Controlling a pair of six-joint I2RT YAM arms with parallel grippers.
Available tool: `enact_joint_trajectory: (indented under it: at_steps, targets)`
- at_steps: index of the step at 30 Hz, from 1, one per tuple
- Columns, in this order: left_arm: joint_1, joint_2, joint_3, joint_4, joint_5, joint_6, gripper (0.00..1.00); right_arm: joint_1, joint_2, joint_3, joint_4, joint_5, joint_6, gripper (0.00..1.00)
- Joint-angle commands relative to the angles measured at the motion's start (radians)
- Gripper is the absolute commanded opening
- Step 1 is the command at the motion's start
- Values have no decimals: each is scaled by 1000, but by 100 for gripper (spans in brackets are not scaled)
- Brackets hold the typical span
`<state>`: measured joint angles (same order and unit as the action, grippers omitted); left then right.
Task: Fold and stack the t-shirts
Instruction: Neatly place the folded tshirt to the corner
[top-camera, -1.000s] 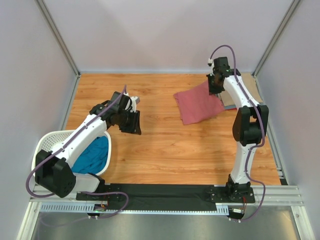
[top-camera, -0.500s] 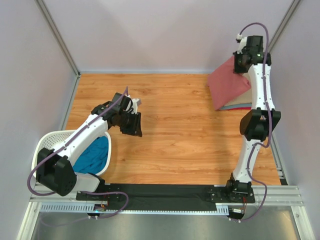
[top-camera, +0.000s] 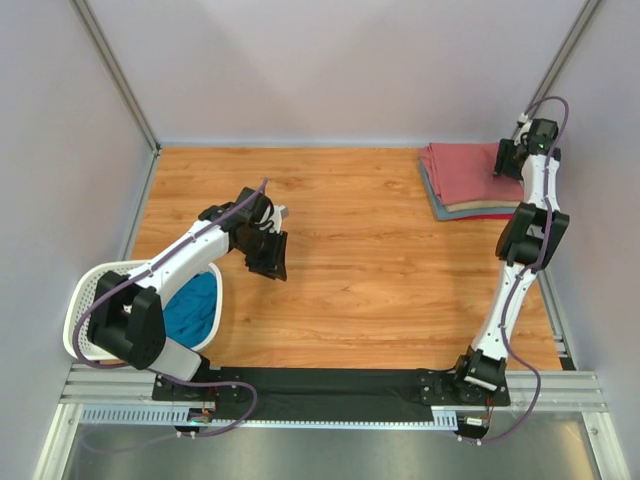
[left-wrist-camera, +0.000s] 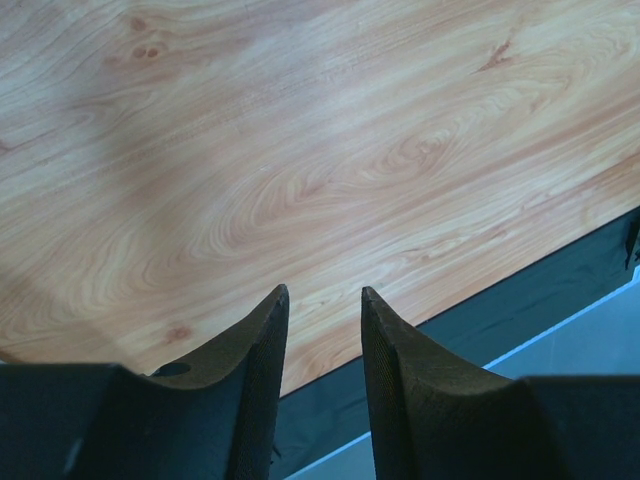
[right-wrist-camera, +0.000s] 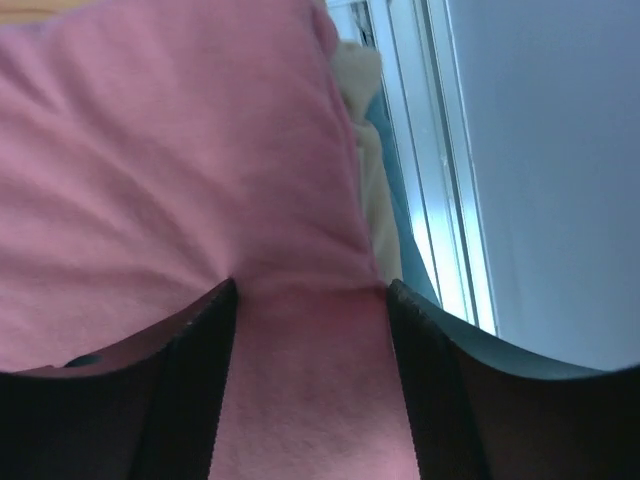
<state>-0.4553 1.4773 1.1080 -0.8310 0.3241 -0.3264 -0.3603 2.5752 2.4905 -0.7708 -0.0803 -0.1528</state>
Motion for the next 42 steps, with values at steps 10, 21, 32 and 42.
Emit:
enact_joint_trajectory:
  at_steps: [10,21,32,42]
  targets:
    - [4,-147,72,41,16,-5,43,81,-386,-237,101,167,142,84]
    - [6,-359,182,260,67,-66,45,267,-1061,-853,-59,-123,535,100]
    - [6,-439,182,64,214,-40,77,452,-1670,-1306,-104,-243,650,100]
    - [6,-659,16,98,182,-53,99,452,-1888,-1404,-116,-289,699,100]
